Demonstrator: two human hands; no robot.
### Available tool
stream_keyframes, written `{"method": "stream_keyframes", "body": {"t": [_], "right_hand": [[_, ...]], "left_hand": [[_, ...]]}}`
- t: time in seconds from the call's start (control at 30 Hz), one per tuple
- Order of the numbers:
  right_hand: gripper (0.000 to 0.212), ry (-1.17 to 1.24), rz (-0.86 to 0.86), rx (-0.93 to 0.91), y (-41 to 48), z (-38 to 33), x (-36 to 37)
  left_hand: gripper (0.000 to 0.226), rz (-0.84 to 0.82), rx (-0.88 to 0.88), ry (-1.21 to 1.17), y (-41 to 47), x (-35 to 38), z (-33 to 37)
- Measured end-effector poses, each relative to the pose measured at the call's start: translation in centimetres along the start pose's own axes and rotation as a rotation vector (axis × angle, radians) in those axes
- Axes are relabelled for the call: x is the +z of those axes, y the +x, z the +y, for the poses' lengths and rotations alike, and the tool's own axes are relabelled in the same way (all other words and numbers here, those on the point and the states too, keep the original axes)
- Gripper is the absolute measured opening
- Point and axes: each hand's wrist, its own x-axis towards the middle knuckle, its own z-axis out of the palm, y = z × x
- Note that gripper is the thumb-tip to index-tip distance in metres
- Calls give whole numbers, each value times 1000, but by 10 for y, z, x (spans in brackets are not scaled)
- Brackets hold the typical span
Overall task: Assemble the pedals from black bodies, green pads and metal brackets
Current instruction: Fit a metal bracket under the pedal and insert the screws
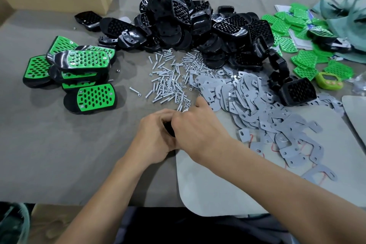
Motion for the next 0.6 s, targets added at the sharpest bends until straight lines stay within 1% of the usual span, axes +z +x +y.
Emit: {"method": "stream_keyframes", "body": {"t": [0.17,0.3,0.43,0.53,0.6], "right_hand": [[30,-29,41,-22,0,-9,3],[29,-35,18,-6,-2,-10,4],[16,21,-47,67,-3,0,7],[14,49,-25,101,-5,10,6],[16,56,-21,83,-5,11,7]], "left_hand": [[42,6,38,-11,-2,0,2],[54,19,17,-8,-2,1,0],[62,28,12,-36,-1,3,1],[62,24,33,-48,-1,5,2],[58,24,36,-44,-1,4,2]]}}
